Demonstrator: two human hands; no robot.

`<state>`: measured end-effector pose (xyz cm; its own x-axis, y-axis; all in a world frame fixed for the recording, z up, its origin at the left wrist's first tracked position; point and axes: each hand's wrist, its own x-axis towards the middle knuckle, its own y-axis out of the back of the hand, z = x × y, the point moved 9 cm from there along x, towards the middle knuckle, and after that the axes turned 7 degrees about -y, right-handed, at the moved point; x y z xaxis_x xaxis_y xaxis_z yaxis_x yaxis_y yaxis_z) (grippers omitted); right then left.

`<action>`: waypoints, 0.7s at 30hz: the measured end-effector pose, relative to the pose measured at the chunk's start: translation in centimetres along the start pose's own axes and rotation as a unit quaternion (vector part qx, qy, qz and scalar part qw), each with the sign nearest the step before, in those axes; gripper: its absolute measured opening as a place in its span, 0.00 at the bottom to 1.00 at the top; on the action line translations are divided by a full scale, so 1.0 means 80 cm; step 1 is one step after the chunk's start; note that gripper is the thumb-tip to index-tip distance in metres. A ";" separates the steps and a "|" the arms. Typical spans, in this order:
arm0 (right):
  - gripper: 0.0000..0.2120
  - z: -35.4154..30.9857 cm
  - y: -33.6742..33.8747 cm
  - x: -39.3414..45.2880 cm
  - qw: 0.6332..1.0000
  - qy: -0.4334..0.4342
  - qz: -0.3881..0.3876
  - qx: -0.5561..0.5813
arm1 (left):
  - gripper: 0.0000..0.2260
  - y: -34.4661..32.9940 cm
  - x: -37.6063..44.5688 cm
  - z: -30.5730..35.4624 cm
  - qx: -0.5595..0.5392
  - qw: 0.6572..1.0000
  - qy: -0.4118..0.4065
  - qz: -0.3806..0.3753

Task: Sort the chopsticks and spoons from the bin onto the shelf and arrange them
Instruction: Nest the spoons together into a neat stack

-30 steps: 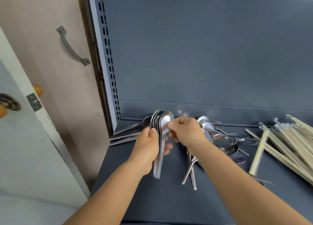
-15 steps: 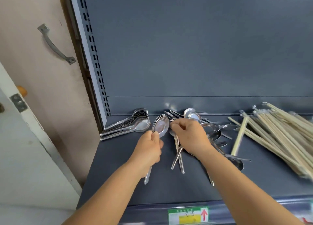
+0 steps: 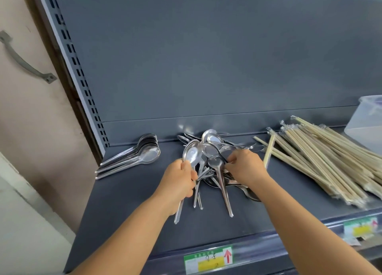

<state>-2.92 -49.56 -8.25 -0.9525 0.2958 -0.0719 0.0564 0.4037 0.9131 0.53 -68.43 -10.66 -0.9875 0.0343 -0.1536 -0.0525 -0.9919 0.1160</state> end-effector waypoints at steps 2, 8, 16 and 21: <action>0.10 0.004 0.002 0.002 0.999 -0.010 -0.006 0.047 | 0.11 0.002 0.003 0.000 -0.004 1.000 -0.001 0.010; 0.10 0.001 0.008 -0.006 0.974 -0.028 -0.019 0.222 | 0.11 0.005 0.012 -0.003 -0.032 0.999 0.005 0.036; 0.11 -0.036 -0.011 -0.044 0.942 -0.003 -0.134 0.309 | 0.10 -0.007 0.016 0.005 -0.096 0.995 0.007 0.036; 0.14 -0.063 -0.025 -0.070 0.942 0.039 -0.175 0.284 | 0.11 -0.012 0.010 0.005 -0.070 0.997 -0.006 0.018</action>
<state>0.78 -56.36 -7.69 -0.9603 0.0018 -0.2789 -0.1366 0.8689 0.4758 -0.28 -67.36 -10.48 -0.9901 -0.0008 -0.1407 0.0031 -0.9999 -0.0162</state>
